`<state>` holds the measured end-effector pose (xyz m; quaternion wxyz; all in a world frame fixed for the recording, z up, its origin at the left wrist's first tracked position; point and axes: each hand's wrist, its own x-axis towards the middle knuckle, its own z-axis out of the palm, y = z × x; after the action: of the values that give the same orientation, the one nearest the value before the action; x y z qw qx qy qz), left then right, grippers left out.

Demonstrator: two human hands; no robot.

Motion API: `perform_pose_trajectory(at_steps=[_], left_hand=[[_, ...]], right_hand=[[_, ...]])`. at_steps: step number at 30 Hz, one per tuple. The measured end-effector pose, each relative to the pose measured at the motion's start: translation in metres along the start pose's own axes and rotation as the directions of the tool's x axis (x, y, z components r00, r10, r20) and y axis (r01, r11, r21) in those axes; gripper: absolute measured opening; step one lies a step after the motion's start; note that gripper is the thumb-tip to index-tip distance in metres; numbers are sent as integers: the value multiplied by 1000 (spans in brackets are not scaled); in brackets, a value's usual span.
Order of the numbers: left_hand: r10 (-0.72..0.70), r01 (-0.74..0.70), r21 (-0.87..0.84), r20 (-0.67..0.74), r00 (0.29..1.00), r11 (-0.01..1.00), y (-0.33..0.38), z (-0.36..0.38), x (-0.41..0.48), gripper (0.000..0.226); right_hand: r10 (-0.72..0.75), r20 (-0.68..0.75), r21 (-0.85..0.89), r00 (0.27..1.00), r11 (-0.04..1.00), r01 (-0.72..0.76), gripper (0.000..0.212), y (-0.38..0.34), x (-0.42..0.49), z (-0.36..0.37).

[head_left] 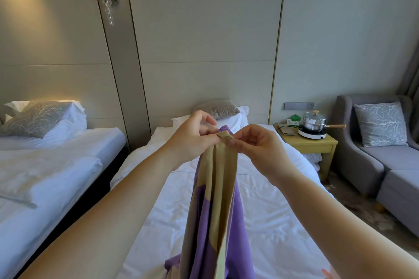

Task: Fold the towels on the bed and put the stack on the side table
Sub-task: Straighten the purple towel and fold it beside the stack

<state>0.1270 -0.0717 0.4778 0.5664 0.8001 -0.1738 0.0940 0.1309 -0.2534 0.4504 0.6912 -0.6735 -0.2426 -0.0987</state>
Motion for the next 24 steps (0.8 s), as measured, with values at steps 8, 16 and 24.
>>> perform_pose_trajectory(at_steps=[8,16,24], left_hand=[[129,-124,158,-25,991,980,2,9,-3,10],[244,-232,102,-126,961,967,33,-4,20,15],[150,-197,-114,-332,931,974,51,-37,33,8]], right_hand=[[-48,-28,-61,998,997,46,10,-2,3,7],[49,52,-144,997,989,-41,4,8,-5,13],[306,206,-278,930,929,-244,7,42,-20,15]])
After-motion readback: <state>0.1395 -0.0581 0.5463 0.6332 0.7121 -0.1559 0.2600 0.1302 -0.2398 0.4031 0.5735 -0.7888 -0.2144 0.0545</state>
